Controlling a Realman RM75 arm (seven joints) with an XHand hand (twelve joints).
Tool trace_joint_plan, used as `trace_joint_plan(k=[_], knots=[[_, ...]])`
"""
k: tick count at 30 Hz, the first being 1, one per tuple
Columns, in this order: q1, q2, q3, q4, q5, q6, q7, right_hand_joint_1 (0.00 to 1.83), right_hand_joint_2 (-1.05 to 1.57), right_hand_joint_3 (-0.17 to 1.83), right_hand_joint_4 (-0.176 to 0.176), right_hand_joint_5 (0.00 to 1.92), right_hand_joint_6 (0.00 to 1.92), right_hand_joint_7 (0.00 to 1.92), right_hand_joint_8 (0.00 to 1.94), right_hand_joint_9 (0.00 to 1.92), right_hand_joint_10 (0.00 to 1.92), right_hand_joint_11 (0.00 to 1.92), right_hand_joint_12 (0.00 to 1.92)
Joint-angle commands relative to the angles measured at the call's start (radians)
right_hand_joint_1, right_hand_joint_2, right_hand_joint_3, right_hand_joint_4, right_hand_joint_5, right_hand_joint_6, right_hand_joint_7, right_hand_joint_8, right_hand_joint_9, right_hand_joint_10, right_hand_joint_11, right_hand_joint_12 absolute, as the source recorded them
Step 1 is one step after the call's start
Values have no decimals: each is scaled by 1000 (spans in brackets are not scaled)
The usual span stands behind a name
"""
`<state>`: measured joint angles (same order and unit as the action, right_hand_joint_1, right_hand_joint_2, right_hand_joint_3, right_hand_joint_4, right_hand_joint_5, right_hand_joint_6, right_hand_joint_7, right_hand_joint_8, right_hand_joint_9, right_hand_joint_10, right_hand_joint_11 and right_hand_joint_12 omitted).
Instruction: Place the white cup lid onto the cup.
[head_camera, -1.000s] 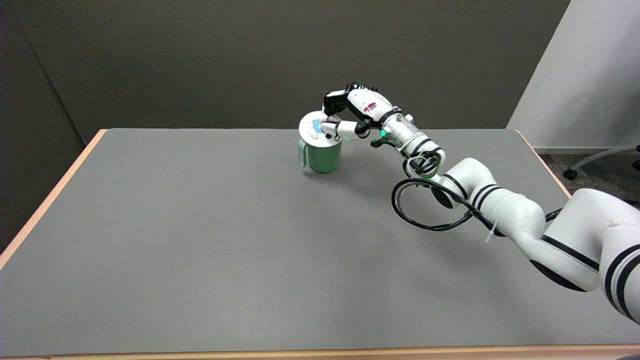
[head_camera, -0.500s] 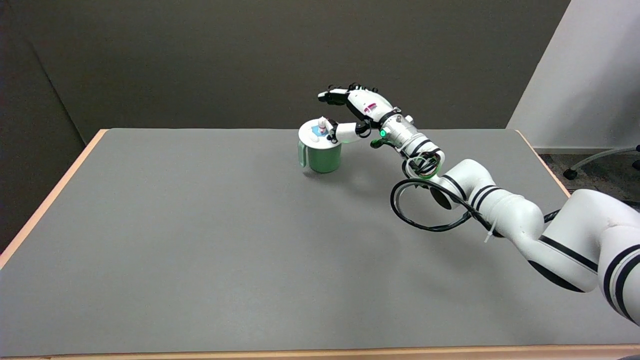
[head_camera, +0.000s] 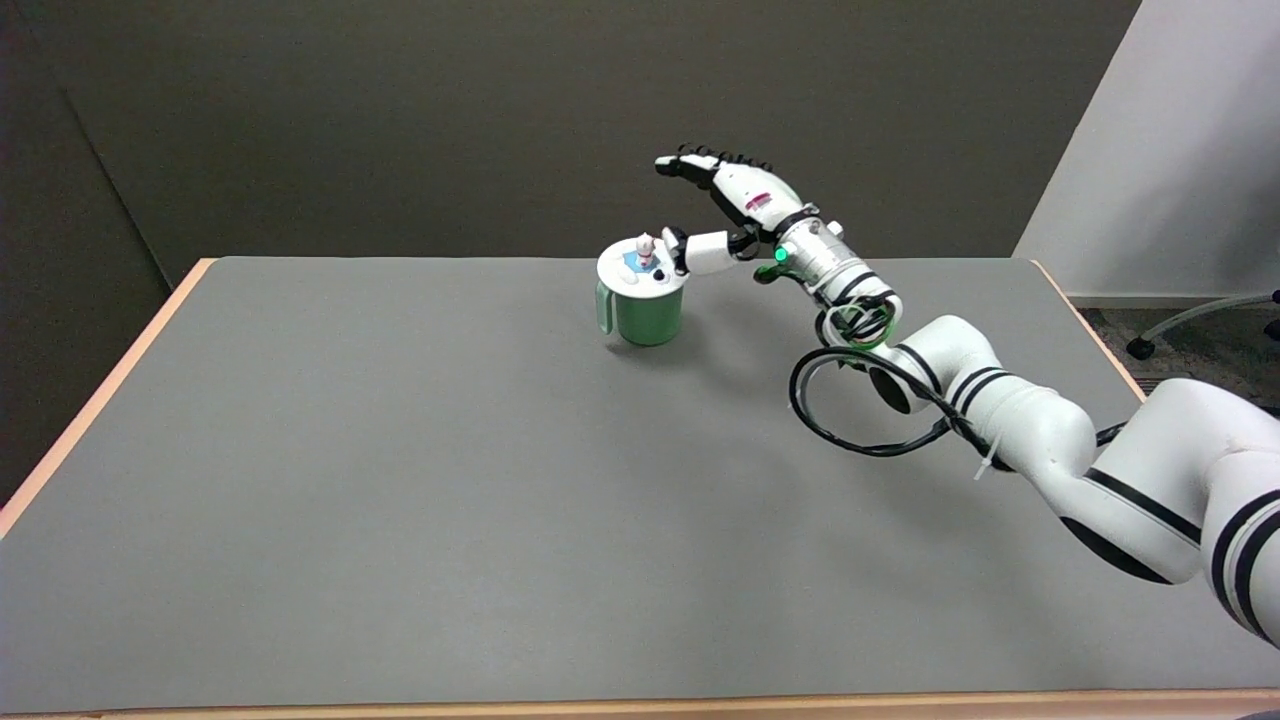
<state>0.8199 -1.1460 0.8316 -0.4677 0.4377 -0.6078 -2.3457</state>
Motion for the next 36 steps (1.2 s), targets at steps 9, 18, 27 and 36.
trace_joint_plan(k=[9, 18, 27, 36], knots=[[-37, 247, 146, 35, 8, 7, -1, 565, 687, 1092, 67, 482, 217, 408, 131, 381, 145, 457, 281], [-119, 326, 292, 131, 9, -8, -1, 563, 684, 1089, 67, 485, 218, 405, 131, 374, 144, 438, 282], [-242, 361, 421, 131, 44, -63, -1, 561, 693, 1092, 63, 485, 218, 413, 131, 399, 148, 461, 278], [-289, 367, 422, 122, 129, -101, -1, 562, 707, 1088, 67, 508, 219, 438, 135, 424, 150, 489, 275]])
